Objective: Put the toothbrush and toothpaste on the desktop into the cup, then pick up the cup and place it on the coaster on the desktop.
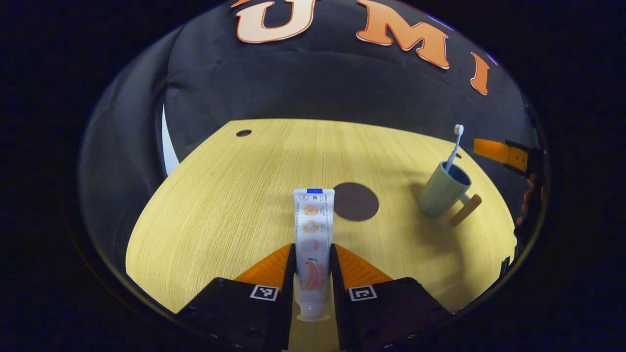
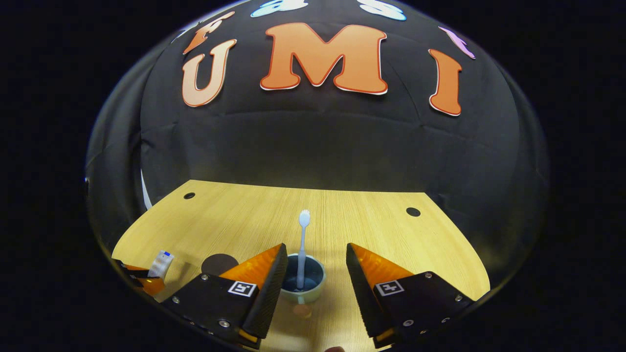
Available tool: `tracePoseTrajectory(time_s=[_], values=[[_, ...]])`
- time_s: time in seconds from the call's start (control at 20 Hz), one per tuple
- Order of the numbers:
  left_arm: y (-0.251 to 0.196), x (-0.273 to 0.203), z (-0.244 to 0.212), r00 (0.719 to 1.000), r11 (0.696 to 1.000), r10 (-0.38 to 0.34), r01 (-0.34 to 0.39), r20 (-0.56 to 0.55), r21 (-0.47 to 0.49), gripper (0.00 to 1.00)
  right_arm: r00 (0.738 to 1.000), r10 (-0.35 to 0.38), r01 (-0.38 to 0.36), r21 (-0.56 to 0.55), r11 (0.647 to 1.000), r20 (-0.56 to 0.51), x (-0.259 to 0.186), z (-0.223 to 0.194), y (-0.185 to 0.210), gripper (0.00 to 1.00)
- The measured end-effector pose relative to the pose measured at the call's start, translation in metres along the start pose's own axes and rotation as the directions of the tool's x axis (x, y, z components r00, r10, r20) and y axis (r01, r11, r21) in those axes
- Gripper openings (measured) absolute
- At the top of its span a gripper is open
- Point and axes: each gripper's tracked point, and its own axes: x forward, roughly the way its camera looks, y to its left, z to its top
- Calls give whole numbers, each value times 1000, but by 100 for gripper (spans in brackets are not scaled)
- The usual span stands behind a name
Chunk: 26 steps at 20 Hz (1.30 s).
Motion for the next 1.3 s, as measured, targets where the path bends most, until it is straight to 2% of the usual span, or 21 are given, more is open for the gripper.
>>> tracePoseTrajectory(time_s=[0.2,0.45,0.7,0.8,0.9,1.05,1.2,1.3], values=[[-38,-5,50,992,998,-55,53,116,23,37,1000,-14,14,9,1000,9,-9,1,-16,78],[-94,-3,97,957,993,-121,113,263,46,37,1000,-28,28,12,1000,10,-19,0,-34,81],[-168,5,139,898,979,-200,169,393,111,37,999,-36,36,-5,999,13,-31,-3,-62,84],[-192,5,156,858,972,-232,187,457,144,37,999,-42,42,-13,999,1,-37,-10,-76,84],[-213,4,174,807,967,-254,192,534,169,36,999,-51,50,-24,998,-16,-40,-19,-90,84],[-234,11,187,754,964,-263,187,601,187,37,997,-60,58,-34,998,-41,-42,-32,-106,85],[-248,26,180,736,962,-273,195,619,192,36,995,-75,73,-39,997,-60,-44,-42,-121,85],[-254,36,172,734,961,-277,204,620,187,37,993,-85,82,-33,996,-77,-46,-51,-128,85]])
